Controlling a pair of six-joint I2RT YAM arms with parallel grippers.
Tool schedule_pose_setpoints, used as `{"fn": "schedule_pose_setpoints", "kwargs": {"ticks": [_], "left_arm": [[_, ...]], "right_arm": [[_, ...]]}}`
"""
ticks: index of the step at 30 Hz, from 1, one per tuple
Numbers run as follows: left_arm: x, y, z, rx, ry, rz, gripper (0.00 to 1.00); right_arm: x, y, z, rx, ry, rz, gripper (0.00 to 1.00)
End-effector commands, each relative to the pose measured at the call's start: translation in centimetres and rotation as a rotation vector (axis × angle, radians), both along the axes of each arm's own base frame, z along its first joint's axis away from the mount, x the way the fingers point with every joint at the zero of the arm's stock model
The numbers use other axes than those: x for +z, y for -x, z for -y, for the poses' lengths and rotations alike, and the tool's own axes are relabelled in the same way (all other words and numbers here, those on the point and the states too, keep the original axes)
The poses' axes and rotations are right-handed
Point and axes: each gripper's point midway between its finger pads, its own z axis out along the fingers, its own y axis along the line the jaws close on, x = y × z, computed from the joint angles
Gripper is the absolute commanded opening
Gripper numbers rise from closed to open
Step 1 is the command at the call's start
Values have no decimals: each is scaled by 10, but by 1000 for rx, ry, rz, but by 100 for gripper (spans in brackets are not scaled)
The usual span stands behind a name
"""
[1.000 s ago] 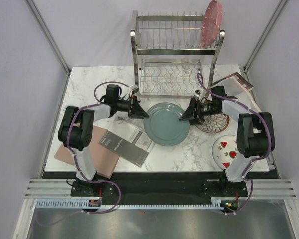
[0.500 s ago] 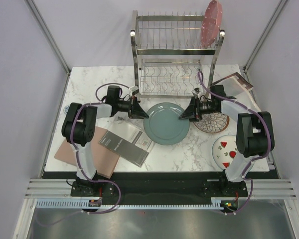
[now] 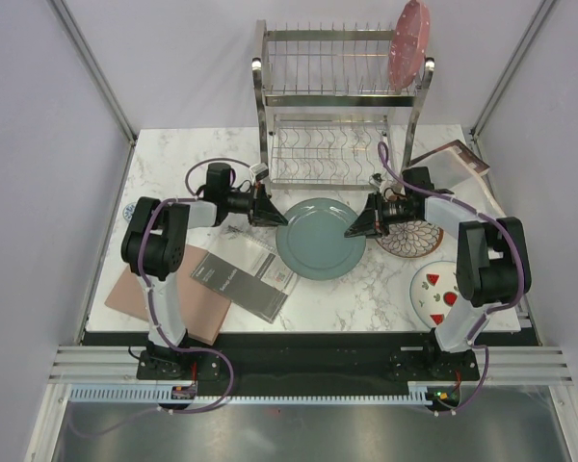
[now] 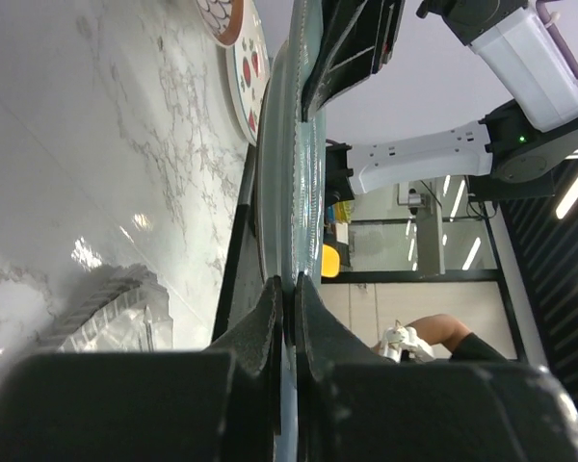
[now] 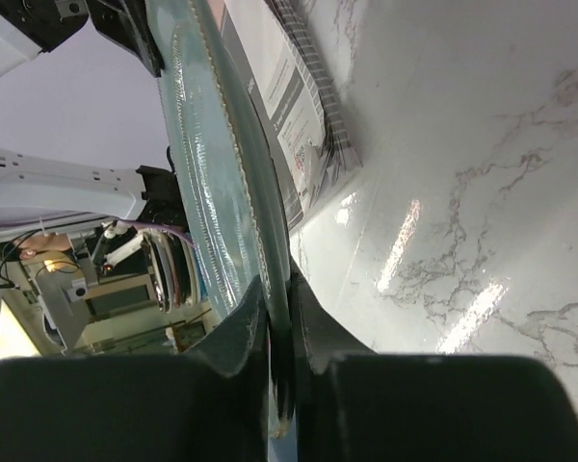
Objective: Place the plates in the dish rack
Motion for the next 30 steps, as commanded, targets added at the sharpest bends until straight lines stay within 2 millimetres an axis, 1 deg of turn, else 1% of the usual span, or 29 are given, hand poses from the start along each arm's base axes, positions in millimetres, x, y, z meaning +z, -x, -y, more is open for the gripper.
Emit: {"fn": "schedule_pose_setpoints", "kwargs": {"ticks": [1, 2, 4, 5, 6, 7, 8, 9, 10, 11, 12, 13, 14, 15, 16, 17, 18, 19, 20, 21, 22, 23, 24, 25, 26, 27, 28, 29, 30], "left_arm": [[24, 8, 0, -97, 57, 6, 4], [25, 8, 0, -95, 57, 5, 18], [32, 6, -4, -75, 57, 27, 32], [35, 5, -7, -65, 58, 39, 42], [38, 2, -14, -40, 56, 42, 45], [50, 1, -20, -24, 59, 68, 48], [54, -2, -25, -11, 60, 102, 51], [55, -2, -37, 19, 42, 4, 55], [62, 1, -43, 35, 32, -18, 80], [66, -8, -47, 55, 19, 147, 81], [67, -9, -52, 72, -7, 186, 82], [65, 5, -54, 72, -54, 91, 83], [63, 0, -56, 77, -104, 236, 83], [62, 2, -58, 79, -128, 240, 83], [62, 3, -59, 86, -151, 249, 83], [61, 2, -62, 106, -198, 274, 84], [61, 2, -63, 116, -221, 288, 84], [59, -1, -65, 122, -256, 341, 84], [50, -12, -72, 163, -348, 381, 84], [51, -17, -76, 195, -396, 420, 84], [49, -25, -81, 227, -444, 449, 84], [41, -41, -92, 294, -537, 505, 84], [48, -49, -99, 344, -576, 572, 84], [52, -56, -104, 411, -608, 578, 84], [40, -62, -118, 479, -694, 584, 84], [60, -75, -123, 569, -698, 685, 84], [53, -76, -130, 623, -729, 665, 86], [54, -85, -144, 706, -790, 684, 87], [62, -91, -147, 761, -797, 720, 87]], "right_arm": [[26, -4, -9, 30, -41, 85, 5], [29, -6, -9, 28, -37, 96, 0], [40, -7, -7, 25, -31, 125, 0], [49, -10, -6, 22, -26, 154, 0], [54, -6, -3, 33, -17, 166, 0], [66, -5, -1, 36, -5, 207, 0], [80, -8, 1, 41, 10, 260, 0], [86, 0, 4, 67, 32, 283, 0], [97, 1, 9, 66, 68, 341, 0], [119, -3, 11, 73, 85, 424, 0], [128, 5, 13, 88, 104, 417, 0], [137, 2, 18, 111, 152, 502, 0], [167, -6, 19, 110, 170, 598, 0], [178, -3, 22, 116, 188, 607, 0], [191, -8, 23, 132, 203, 667, 0], [229, -15, 24, 122, 224, 790, 0], [243, -13, 25, 124, 237, 812, 0], [254, -21, 24, 123, 247, 846, 0], [293, -24, 27, 94, 262, 971, 0], [308, -30, 29, 70, 286, 1023, 0], [318, -41, 29, 56, 292, 1059, 0], [354, -40, 30, 10, 282, 1162, 0], [376, -51, 32, -45, 295, 1246, 0], [396, -56, 35, -105, 302, 1304, 0], [405, -66, 38, -168, 307, 1326, 0], [444, -85, 51, -356, 311, 1426, 0], [476, -72, 60, -464, 299, 1513, 0], [488, -91, 70, -605, 298, 1574, 0], [509, -88, 88, -790, 342, 1608, 0]]}}
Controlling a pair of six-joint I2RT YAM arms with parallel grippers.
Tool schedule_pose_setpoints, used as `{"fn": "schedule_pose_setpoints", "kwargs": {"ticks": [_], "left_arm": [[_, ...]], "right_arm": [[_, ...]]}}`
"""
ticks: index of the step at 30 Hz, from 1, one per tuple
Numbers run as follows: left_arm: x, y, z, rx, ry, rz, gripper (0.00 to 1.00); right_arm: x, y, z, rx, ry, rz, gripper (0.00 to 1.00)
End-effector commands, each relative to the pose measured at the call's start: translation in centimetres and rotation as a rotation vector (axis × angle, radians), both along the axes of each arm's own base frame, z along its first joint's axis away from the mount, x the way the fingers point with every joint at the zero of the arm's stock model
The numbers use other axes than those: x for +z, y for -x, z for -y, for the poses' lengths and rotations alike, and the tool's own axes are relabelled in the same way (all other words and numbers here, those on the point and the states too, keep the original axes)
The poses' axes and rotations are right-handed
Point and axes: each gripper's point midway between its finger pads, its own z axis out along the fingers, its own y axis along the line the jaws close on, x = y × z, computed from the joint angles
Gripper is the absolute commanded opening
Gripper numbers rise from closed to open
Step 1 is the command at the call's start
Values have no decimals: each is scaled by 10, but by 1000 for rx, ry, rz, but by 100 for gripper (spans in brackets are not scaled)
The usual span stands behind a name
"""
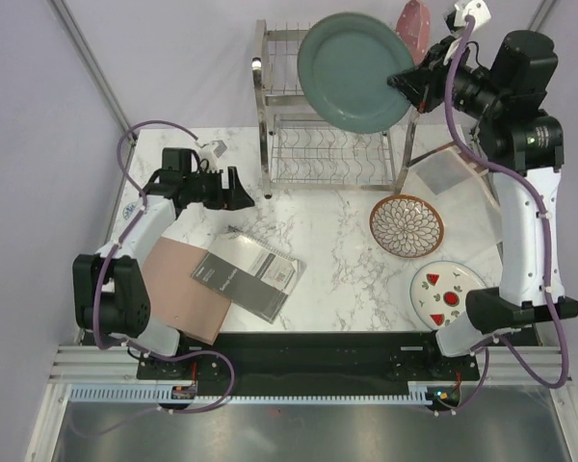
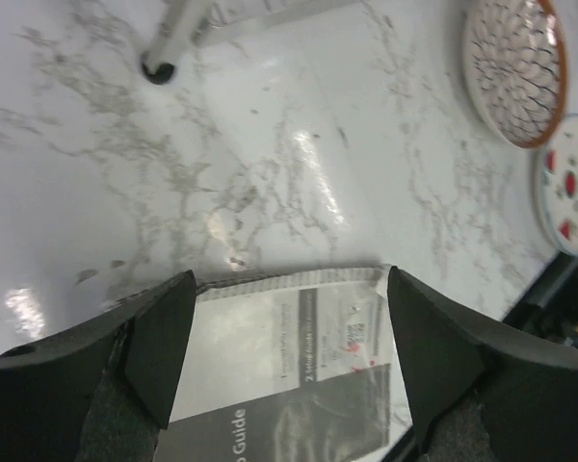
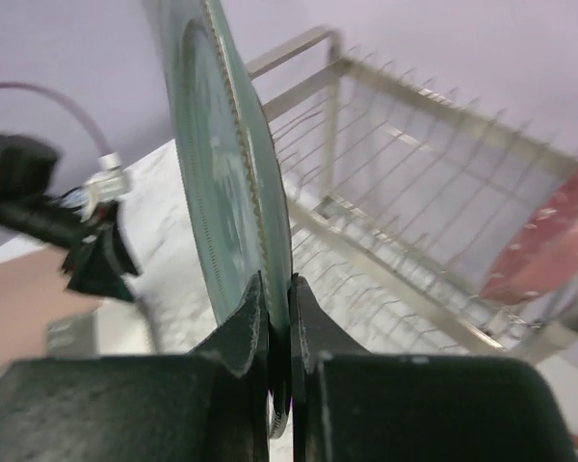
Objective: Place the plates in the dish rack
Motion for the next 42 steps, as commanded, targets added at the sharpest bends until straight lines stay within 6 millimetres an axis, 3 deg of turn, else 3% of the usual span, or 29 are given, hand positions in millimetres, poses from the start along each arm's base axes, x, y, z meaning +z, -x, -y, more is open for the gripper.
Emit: {"fn": "schedule_pose_setpoints", "kwargs": {"ticks": [1, 3, 4, 5, 6, 7, 9, 10, 12, 13, 15, 17, 32, 42], "left_arm": [[30, -49, -48, 348, -156, 268, 88], [30, -53, -56, 403, -175, 268, 88], [26, -53, -56, 415, -169, 248, 88], [25, -53, -55, 415, -163, 243, 88], [24, -51, -54, 411, -156, 233, 88], [21, -49, -52, 405, -145, 221, 88], [18, -46, -49, 398, -135, 213, 88], [14, -43, -48, 391, -131, 206, 88], [9, -42, -48, 390, -134, 195, 88], [6, -41, -48, 388, -135, 189, 88], [4, -39, -47, 383, -131, 189, 88], [2, -38, -47, 381, -131, 192, 88], [-10, -36, -46, 376, -126, 189, 88], [-16, -37, -50, 397, -140, 181, 89]], "right_arm": [[115, -29, 52, -458, -253, 464, 0], [123, -40, 47, -558, -237, 573, 0], [125, -46, 65, -710, -265, 585, 0], [135, -46, 66, -746, -293, 633, 0], [132, -54, 59, -772, -290, 637, 0], [138, -53, 68, -843, -294, 656, 0], [139, -63, 63, -875, -298, 679, 0], [150, -59, 69, -914, -313, 695, 0], [141, -74, 67, -945, -289, 674, 0], [147, -71, 73, -979, -273, 691, 0], [131, -86, 75, -1047, -230, 647, 0], [127, -89, 81, -1087, -191, 619, 0], [54, -135, 67, -1094, 19, 456, 0], [29, -151, 72, -1157, 25, 393, 0]]}}
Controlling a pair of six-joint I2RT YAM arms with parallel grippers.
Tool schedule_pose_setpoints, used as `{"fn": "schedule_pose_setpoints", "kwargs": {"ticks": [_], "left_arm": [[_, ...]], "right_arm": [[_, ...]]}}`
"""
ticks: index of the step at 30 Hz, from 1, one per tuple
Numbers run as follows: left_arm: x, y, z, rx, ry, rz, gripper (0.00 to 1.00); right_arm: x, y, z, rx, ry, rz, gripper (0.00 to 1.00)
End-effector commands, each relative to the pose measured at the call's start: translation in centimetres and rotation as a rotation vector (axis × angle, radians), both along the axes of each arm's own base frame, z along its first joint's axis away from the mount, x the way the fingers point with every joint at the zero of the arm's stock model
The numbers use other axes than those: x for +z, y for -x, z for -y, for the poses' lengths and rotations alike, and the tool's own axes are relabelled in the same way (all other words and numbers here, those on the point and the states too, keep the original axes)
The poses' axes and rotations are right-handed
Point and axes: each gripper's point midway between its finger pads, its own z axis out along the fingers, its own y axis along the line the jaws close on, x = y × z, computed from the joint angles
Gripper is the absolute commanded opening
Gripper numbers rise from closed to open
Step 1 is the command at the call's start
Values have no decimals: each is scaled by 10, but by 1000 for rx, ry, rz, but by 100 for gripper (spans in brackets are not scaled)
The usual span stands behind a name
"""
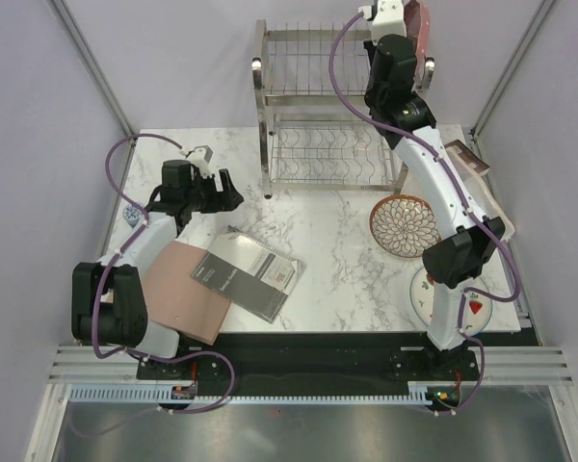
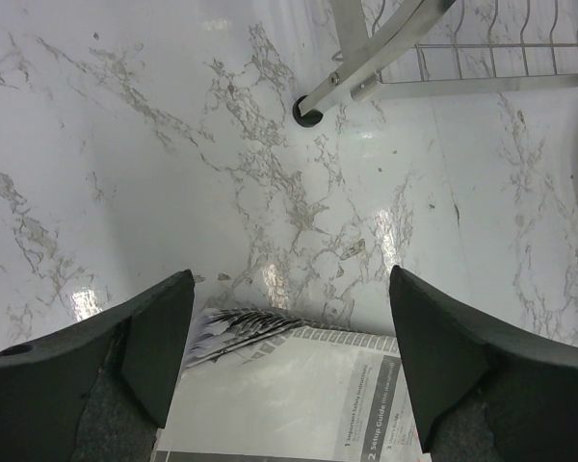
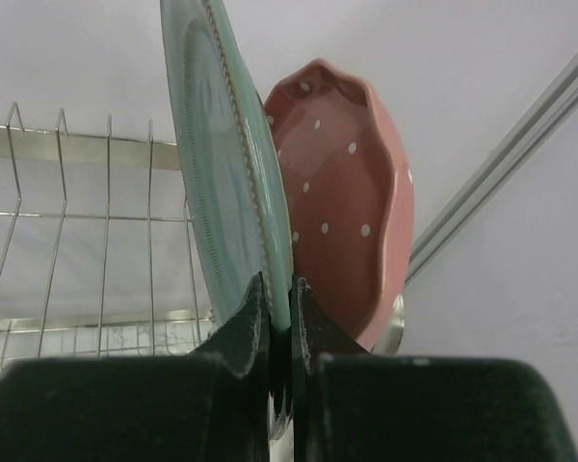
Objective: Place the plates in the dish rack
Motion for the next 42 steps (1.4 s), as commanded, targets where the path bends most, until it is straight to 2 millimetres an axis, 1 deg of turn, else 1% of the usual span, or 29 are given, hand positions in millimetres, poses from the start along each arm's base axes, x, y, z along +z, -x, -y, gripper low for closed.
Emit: {"fn": "schedule_pose_setpoints", "kwargs": {"ticks": [1, 5, 7, 9, 11, 12, 15, 18, 19, 20, 21, 22, 23, 24, 25, 27, 29, 32, 34, 37, 38, 40, 42], "left_arm": [[9, -5, 0, 25, 12, 40, 89], [6, -7, 0, 22, 9, 35, 89], [7, -8, 1, 17, 11, 37, 89], [7, -10, 0, 16, 7, 39, 89], [7, -11, 1, 12, 4, 41, 89], [6, -11, 1, 12, 4, 39, 89], [3, -14, 1, 13, 4, 32, 89], [1, -15, 1, 10, 7, 26, 89], [1, -16, 2, 8, 8, 28, 89], [0, -16, 2, 7, 9, 26, 89], [0, -17, 2, 6, 9, 26, 89], [-2, -17, 3, 4, 10, 21, 89], [-2, -18, 3, 5, 13, 18, 89], [-3, -19, 4, 0, 16, 16, 89], [-2, -20, 4, 0, 17, 17, 89], [-3, -21, 5, -2, 22, 14, 89], [-1, -23, 6, -4, 25, 19, 89], [-3, -25, 7, -5, 31, 13, 89], [-5, -26, 8, -7, 35, 5, 89], [-7, -26, 9, -7, 43, 0, 89], [-7, -26, 9, -8, 42, -1, 89], [-7, -25, 9, -7, 38, -1, 89], [-8, -24, 7, -1, 29, 0, 89]], "right_arm": [[75, 24, 18, -48, -145, 244, 0], [66, 19, 24, -88, -194, 248, 0], [64, 21, 33, -130, -225, 256, 0], [67, 27, 38, -150, -263, 274, 0], [71, 31, 40, -149, -259, 281, 0], [69, 30, 40, -149, -245, 272, 0], [72, 33, 41, -151, -233, 274, 0], [82, 41, 33, -132, -218, 303, 0], [91, 48, 28, -124, -196, 325, 0], [96, 54, 30, -133, -193, 340, 0], [96, 55, 30, -137, -188, 342, 0], [103, 61, 33, -143, -184, 361, 0], [105, 64, 35, -158, -189, 371, 0], [104, 65, 35, -164, -185, 373, 0], [110, 69, 37, -166, -191, 396, 0], [110, 72, 40, -181, -181, 401, 0], [118, 79, 43, -186, -178, 429, 0], [118, 75, 40, -176, -159, 422, 0], [113, 70, 36, -159, -146, 401, 0], [103, 59, 26, -111, -140, 376, 0], [103, 56, 24, -99, -139, 370, 0], [92, 48, 19, -91, -142, 339, 0], [86, 43, 16, -91, -138, 323, 0]]}}
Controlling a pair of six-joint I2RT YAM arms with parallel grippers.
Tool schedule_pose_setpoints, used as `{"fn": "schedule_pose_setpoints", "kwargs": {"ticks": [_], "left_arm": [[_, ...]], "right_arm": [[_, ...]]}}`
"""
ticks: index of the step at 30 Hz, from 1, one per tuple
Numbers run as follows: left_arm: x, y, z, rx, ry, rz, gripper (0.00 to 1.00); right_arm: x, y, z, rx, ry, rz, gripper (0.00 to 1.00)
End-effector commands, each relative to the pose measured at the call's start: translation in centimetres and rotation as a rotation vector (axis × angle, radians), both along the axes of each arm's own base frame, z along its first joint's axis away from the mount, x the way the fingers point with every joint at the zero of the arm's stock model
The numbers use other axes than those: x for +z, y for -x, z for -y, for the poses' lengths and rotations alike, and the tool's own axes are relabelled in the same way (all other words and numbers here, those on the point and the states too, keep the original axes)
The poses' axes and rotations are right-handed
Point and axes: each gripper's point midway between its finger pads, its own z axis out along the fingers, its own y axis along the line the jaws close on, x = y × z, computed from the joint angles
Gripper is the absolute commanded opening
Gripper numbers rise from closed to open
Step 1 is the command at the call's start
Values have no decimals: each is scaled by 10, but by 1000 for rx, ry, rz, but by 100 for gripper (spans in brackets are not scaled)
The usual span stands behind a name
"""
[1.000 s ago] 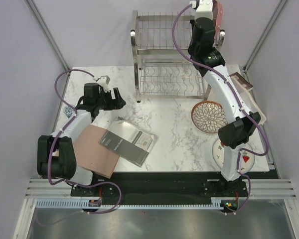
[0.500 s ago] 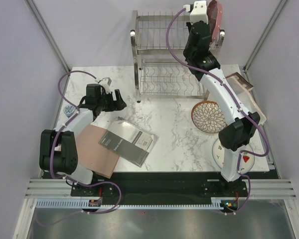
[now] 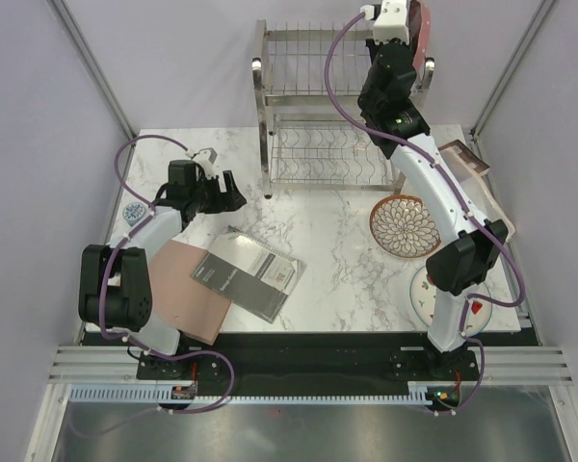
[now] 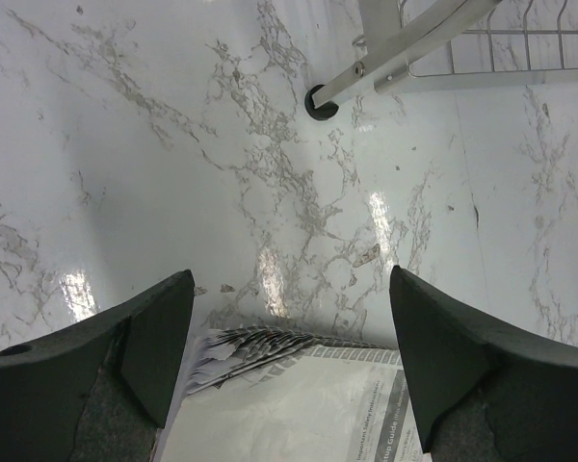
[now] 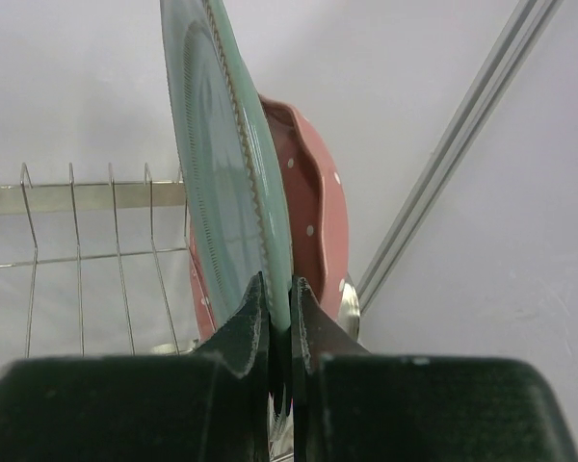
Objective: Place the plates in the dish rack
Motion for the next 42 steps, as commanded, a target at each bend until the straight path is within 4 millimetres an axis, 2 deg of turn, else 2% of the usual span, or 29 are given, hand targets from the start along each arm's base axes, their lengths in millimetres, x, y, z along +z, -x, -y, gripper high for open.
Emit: {"fn": "schedule_pose_setpoints", "kwargs": {"ticks": [1, 5, 10, 14, 15, 19, 20, 21, 23, 24, 26, 27, 28, 29, 30, 32, 42], "left_arm": [[21, -13, 3, 6, 19, 64, 89], [17, -10, 2, 10, 13, 55, 89], [12, -10, 2, 13, 20, 38, 89], [13, -13, 3, 11, 25, 44, 89], [11, -13, 3, 12, 25, 38, 89], [9, -15, 4, 12, 30, 38, 89], [8, -15, 4, 12, 30, 35, 89], [8, -15, 4, 13, 34, 36, 89], [5, -13, 6, 12, 42, 28, 89], [5, -13, 7, 8, 46, 29, 89], [3, -11, 7, 9, 52, 20, 89], [2, -10, 8, 7, 53, 16, 89], [2, -11, 8, 8, 56, 17, 89], [2, -11, 8, 9, 55, 15, 89], [0, -11, 7, 12, 55, 12, 89], [5, -16, 8, 11, 64, 38, 89], [6, -14, 12, 5, 90, 60, 89]], "right_arm": [[59, 20, 9, 29, -91, 181, 0], [44, 9, 8, 29, -89, 145, 0], [22, -11, 19, 4, -100, 100, 0], [16, -23, 16, 24, -79, 88, 1], [15, -27, 13, 44, -69, 84, 2], [14, -28, 7, 79, -48, 74, 25], [12, -29, 7, 82, -42, 68, 21], [16, -26, 6, 90, -38, 74, 17], [13, -25, 5, 97, -31, 69, 15], [18, -21, 8, 94, -29, 79, 15], [9, -21, 8, 87, -2, 51, 14], [15, -15, 9, 87, -1, 66, 12], [15, -13, 9, 85, 5, 64, 0], [10, -13, 8, 92, 10, 55, 0], [20, -5, 10, 100, 5, 81, 0], [19, -3, 7, 126, 28, 77, 0], [58, 21, 1, 217, 52, 185, 0]]}}
